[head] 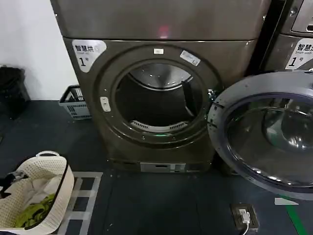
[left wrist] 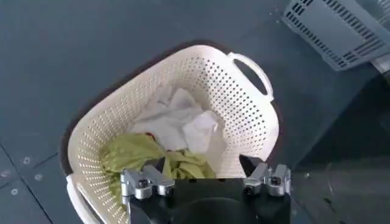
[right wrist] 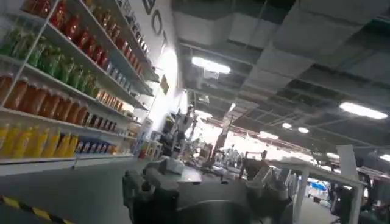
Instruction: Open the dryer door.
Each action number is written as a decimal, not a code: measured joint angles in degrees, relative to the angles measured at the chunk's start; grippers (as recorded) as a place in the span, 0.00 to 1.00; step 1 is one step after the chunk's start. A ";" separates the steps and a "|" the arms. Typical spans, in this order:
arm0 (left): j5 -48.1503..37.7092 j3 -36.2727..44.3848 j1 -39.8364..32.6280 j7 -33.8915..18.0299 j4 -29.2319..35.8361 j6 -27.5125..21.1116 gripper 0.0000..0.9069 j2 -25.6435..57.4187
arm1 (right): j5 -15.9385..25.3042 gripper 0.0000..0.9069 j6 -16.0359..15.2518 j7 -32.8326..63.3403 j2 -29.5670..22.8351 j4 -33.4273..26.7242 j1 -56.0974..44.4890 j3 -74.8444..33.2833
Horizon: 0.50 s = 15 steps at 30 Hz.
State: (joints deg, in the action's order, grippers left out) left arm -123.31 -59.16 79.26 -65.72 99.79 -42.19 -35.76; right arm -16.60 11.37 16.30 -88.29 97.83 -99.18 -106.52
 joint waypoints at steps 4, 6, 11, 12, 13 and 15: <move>-0.11 0.00 0.14 0.01 -0.14 0.00 1.00 -0.22 | 0.05 1.00 0.15 -0.02 -0.01 -0.26 0.07 0.10; -0.16 0.00 0.23 -0.01 -0.14 0.00 1.00 -0.34 | 0.05 1.00 0.21 -0.03 -0.01 -0.31 0.11 0.11; -0.39 -0.04 0.42 -0.05 -0.27 0.00 1.00 -0.47 | 0.02 1.00 0.47 -0.15 -0.04 -0.27 0.07 0.06; -0.47 -0.07 0.44 -0.05 -0.30 0.00 1.00 -0.47 | 0.01 1.00 0.30 -0.16 -0.05 -0.26 0.06 0.03; -0.50 -0.10 0.46 -0.05 -0.31 0.00 1.00 -0.47 | -0.01 1.00 0.18 -0.16 -0.06 -0.26 0.03 0.01; -0.50 -0.11 0.46 -0.05 -0.32 0.00 1.00 -0.53 | -0.01 1.00 0.16 -0.16 -0.09 -0.26 0.01 -0.01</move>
State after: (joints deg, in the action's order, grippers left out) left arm -123.81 -59.26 79.72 -65.77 99.47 -42.19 -36.29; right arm -16.61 11.53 16.14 -88.38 97.57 -99.17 -106.52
